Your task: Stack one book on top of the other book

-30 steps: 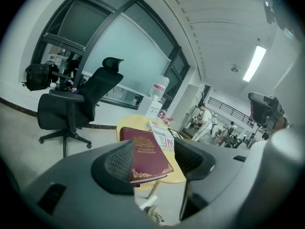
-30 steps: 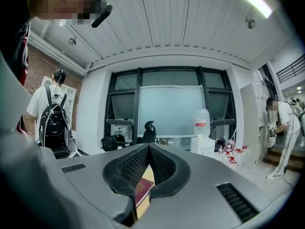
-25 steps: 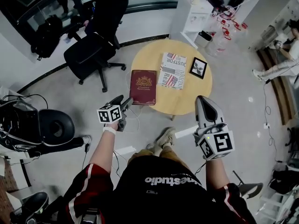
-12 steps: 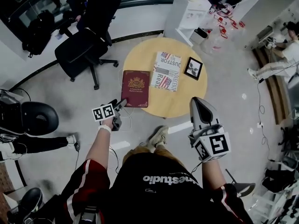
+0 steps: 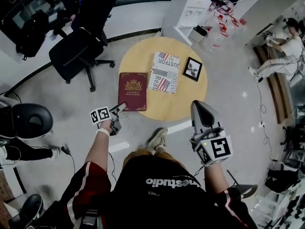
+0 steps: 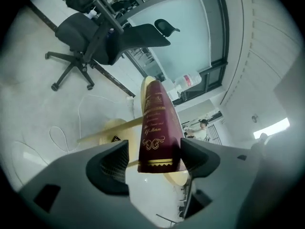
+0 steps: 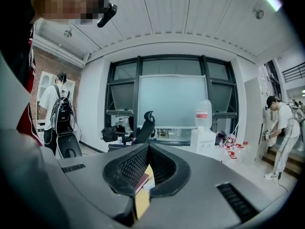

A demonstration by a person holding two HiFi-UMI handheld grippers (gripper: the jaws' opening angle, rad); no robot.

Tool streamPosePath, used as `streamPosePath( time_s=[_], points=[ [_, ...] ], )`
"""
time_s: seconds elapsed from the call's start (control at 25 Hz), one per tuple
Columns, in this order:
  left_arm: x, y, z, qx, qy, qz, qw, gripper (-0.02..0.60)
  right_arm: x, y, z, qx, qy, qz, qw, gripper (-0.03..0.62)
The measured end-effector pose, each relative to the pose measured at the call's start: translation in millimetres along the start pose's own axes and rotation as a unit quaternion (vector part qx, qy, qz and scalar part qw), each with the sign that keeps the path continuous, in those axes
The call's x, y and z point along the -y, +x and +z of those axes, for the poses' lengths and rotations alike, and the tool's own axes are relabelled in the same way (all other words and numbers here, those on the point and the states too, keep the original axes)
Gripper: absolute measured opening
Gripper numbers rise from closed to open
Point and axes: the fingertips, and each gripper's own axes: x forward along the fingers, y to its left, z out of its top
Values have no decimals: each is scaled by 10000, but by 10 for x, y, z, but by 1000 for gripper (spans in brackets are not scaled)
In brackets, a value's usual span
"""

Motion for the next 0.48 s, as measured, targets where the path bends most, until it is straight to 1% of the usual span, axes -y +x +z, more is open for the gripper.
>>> streamPosePath(
  time_s=[0.04,0.08,0.28,0.48],
  points=[
    [24,4,-4,-18,-97,-110,9999,327,-4,8,-2,-4,4,5,10000,25],
    [43,6,-6,-34,-160,-187,9997,277,-12,11,-4,-4,10,10,10000,25],
    [95,-16,2,-85,-226,-162,9996,259,-61,15,32,23,28,46,10000,25],
    [170,-103,31,-137,-75,-138,9998,245,-129,-2,49,32,4,58,10000,25]
  ],
)
